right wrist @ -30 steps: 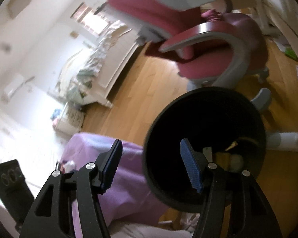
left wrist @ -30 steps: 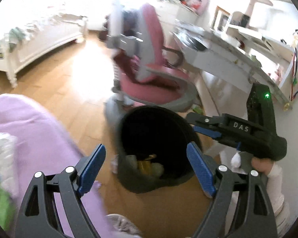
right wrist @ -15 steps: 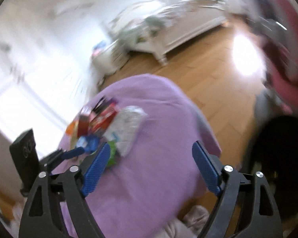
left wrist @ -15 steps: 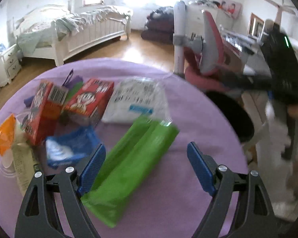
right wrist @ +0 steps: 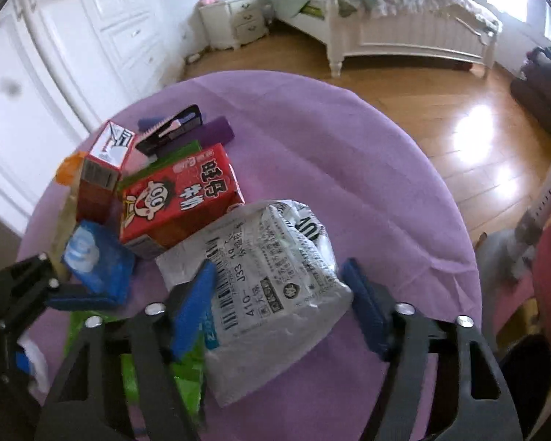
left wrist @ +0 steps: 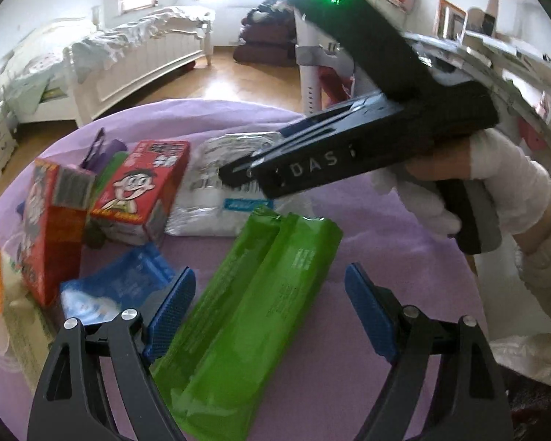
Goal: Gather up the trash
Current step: 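Grasp the green wrapper with the left tool while the right tool grasps the white bag, then carry the green wrapper and white bag to the bin and release both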
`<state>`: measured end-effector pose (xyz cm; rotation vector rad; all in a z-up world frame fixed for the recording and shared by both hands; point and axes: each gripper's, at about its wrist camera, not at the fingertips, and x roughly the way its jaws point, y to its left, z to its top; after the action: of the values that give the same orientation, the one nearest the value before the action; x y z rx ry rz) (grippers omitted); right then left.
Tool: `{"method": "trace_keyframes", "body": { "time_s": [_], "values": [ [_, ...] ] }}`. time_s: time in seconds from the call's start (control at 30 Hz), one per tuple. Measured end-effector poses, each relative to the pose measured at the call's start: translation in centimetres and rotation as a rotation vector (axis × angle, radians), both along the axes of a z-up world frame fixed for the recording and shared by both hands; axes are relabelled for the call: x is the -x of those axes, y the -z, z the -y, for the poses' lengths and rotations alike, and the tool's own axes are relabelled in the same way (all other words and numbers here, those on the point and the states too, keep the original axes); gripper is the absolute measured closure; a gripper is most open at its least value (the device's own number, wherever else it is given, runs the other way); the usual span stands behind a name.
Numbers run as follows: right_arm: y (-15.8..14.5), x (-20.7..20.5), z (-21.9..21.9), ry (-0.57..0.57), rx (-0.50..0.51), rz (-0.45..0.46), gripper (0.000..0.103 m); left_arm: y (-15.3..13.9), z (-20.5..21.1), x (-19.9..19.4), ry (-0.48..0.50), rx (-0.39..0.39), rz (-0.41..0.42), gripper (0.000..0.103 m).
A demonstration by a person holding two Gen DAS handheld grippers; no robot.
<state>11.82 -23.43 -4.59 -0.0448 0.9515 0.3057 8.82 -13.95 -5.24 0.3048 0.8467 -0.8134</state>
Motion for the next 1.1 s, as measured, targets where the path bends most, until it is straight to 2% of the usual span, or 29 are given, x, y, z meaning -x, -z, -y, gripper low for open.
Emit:
{"method": "trace_keyframes", "body": {
  "time_s": [0.03, 0.07, 0.1, 0.23, 0.3, 0.43, 0.6, 0.8, 1.1],
  "values": [
    [-0.3, 0.4, 0.4, 0.011, -0.02, 0.004, 0.06, 0.2, 0.1, 0.0, 0.003, -0.007, 0.002, 0.023],
    [-0.6, 0.7, 1.1, 0.028, -0.073, -0.001, 0.063, 0.4, 0.3, -0.1, 0.003, -0.012, 0.0, 0.031],
    [-0.9, 1.3, 1.8, 0.044, -0.113, 0.004, 0.067, 0.6, 0.4, -0.2, -0.001, -0.019, -0.005, 0.032],
    [-3.4, 4.8, 4.2, 0.116, -0.23, 0.096, 0.081, 0.2, 0.1, -0.5, -0.037, 0.017, -0.002, 0.048],
    [-4.7, 6.6, 5.0, 0.154, -0.262, 0.152, 0.082, 0.1, -0.1, -0.3, -0.052, 0.031, -0.006, 0.059],
    [-7.2, 9.8, 6.3, 0.218, -0.317, 0.247, 0.083, -0.1, -0.4, 0.9, -0.079, 0.055, -0.015, 0.07],
    [-9.1, 13.8, 8.5, 0.257, -0.364, 0.32, 0.083, -1.5, -1.1, 2.8, -0.12, 0.118, -0.004, 0.075],
    [-9.5, 16.7, 11.5, 0.306, -0.413, 0.345, 0.083, -4.4, -1.2, 4.9, -0.133, 0.205, 0.015, 0.075],
    [-9.9, 21.4, 18.0, 0.425, -0.447, 0.39, 0.083, -7.0, 3.2, 5.3, -0.079, 0.278, 0.032, 0.076]
  ]
}}
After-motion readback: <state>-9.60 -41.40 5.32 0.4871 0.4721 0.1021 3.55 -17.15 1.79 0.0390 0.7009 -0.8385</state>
